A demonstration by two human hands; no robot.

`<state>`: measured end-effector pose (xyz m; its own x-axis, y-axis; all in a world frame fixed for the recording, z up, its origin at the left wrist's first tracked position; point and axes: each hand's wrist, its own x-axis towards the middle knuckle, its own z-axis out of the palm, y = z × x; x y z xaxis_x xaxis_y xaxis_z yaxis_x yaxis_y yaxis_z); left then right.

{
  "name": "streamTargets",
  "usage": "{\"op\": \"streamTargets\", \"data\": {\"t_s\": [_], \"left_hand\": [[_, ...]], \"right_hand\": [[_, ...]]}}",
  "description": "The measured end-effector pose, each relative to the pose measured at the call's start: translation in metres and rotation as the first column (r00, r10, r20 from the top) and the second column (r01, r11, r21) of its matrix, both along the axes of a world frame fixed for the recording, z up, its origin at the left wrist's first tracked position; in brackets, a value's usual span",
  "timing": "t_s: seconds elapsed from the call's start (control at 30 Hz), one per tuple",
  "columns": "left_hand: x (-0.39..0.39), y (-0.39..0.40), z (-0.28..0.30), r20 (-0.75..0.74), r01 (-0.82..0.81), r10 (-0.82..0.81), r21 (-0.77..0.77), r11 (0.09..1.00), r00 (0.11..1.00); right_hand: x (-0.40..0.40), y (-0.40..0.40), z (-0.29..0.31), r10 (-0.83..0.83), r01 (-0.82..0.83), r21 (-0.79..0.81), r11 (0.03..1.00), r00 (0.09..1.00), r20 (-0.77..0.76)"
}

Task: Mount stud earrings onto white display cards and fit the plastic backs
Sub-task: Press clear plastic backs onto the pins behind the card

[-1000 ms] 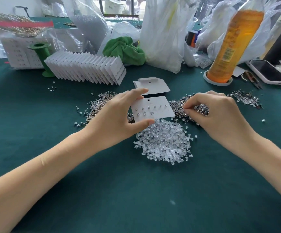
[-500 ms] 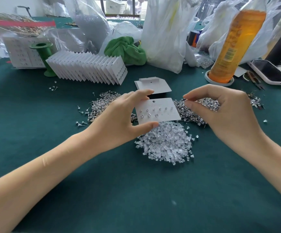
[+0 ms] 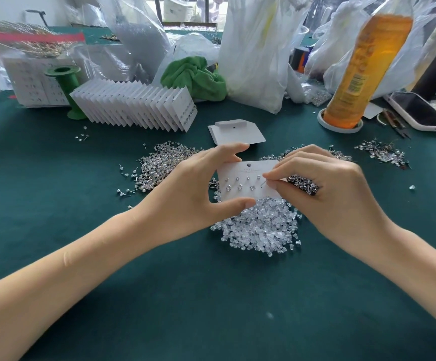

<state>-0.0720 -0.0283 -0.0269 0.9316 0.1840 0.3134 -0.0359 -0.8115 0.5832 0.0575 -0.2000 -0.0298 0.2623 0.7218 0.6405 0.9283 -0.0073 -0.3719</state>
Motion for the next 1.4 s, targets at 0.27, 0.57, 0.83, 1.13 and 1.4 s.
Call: {"op": "streamTargets", "data": {"t_s": [0.27, 0.57, 0.83, 1.13, 1.4], "left_hand": [[0.000, -0.002, 0.001, -0.025, -0.003, 0.001, -0.058, 0.998, 1.000], [0.000, -0.001, 0.001, -0.033, 0.001, -0.006, -0.144, 0.990, 0.999], [0.000, 0.000, 0.002, -0.033, -0.023, 0.018, -0.169, 0.985, 0.999], [0.000, 0.003, 0.002, 0.067, -0.101, 0.107, -0.079, 0.992, 0.992], [-0.002, -0.002, 0.004, 0.153, -0.075, 0.077, -0.018, 0.997, 0.985]], "right_hand": [[0.000, -0.001, 0.001, 0.014, -0.014, 0.005, 1.000, 0.997, 0.070], [-0.003, 0.000, 0.000, 0.040, -0.040, 0.005, 0.999, 0.999, 0.018], [-0.004, -0.001, 0.000, 0.019, -0.019, -0.007, 1.000, 0.999, -0.027], [-0.015, -0.002, 0.017, -0.059, 0.199, 0.117, 0.973, 0.703, -0.709], [-0.025, 0.006, 0.017, -0.069, -0.020, -0.078, 0.997, 0.276, -0.959]]}}
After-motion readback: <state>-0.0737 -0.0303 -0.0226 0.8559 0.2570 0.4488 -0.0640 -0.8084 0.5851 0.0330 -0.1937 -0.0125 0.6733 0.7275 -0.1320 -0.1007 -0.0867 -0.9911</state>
